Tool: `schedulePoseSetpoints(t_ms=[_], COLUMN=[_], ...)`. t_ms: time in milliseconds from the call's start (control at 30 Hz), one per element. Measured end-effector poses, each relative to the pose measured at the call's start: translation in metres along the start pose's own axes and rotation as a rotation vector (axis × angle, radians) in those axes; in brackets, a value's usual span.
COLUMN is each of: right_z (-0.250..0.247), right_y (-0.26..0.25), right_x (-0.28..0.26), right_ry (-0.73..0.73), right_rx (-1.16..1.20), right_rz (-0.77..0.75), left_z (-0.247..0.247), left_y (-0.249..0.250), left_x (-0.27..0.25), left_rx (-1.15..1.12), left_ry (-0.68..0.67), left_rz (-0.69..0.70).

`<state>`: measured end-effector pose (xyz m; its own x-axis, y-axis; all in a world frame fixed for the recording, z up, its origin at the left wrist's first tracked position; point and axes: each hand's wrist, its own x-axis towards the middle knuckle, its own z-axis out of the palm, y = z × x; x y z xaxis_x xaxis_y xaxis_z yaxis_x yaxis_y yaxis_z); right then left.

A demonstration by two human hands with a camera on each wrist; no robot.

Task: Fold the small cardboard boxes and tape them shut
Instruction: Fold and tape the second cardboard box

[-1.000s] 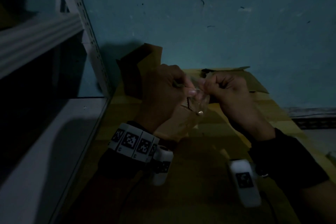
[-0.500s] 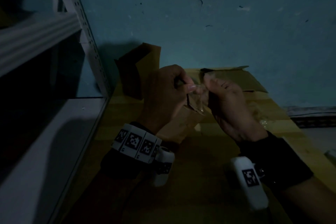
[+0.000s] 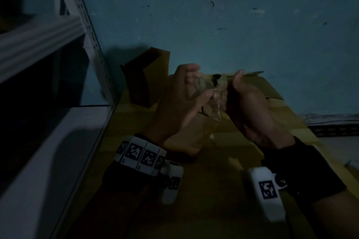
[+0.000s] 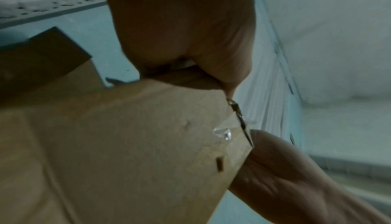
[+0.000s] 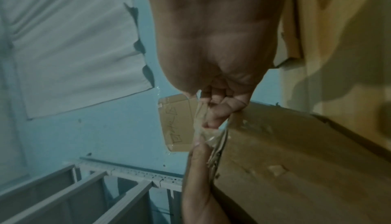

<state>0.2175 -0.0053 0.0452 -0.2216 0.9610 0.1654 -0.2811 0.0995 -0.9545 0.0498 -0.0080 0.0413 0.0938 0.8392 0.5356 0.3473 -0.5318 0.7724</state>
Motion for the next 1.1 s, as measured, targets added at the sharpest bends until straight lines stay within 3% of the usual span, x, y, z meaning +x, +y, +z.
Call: schedulePoseSetpoints(t_ms=[233,500,633,733,833,967,1100], right_z=[0.002,-0.01,-0.015,-0.018,-0.018,-0.013,-0.018], right_y=[-0.003,-0.013,-0.014,-0.014,-0.014,-0.017,-0.016], right_x=[-0.001,0.003,0.005,0.007,0.01,0.009,0.008], right_ry=[-0.132,-0.094,-0.073,-0.047,0.027,0.135,0.202], right_rx=[-0.149,0.148,0.266,0.309,0.368,-0.004,-0.1], right_rz=[-0.186,-0.052,-0.007,0.013,0.023,-0.09,-0.103], left_z=[-0.011,-0.012,-0.01,-0.011,-0.013,-0.015,-0.02], left_y=[-0.007,-0.009,-0.015,-0.014,-0.013,-0.003,0.003], left_x=[-0.003,-0.005,-0.004,-0.004,-0.002,-0.003,-0.003], left_rx=[-0.11,-0.249,-0.072,-0.106,-0.18,-0.354,-0.405], left_ry=[-0.07,-0.135,-0.226,-0.236,-0.141,-0.133,-0.16], left_rz=[-0.052,-0.316,-0.228,-0.304,-0.364,-0.431,-0.444])
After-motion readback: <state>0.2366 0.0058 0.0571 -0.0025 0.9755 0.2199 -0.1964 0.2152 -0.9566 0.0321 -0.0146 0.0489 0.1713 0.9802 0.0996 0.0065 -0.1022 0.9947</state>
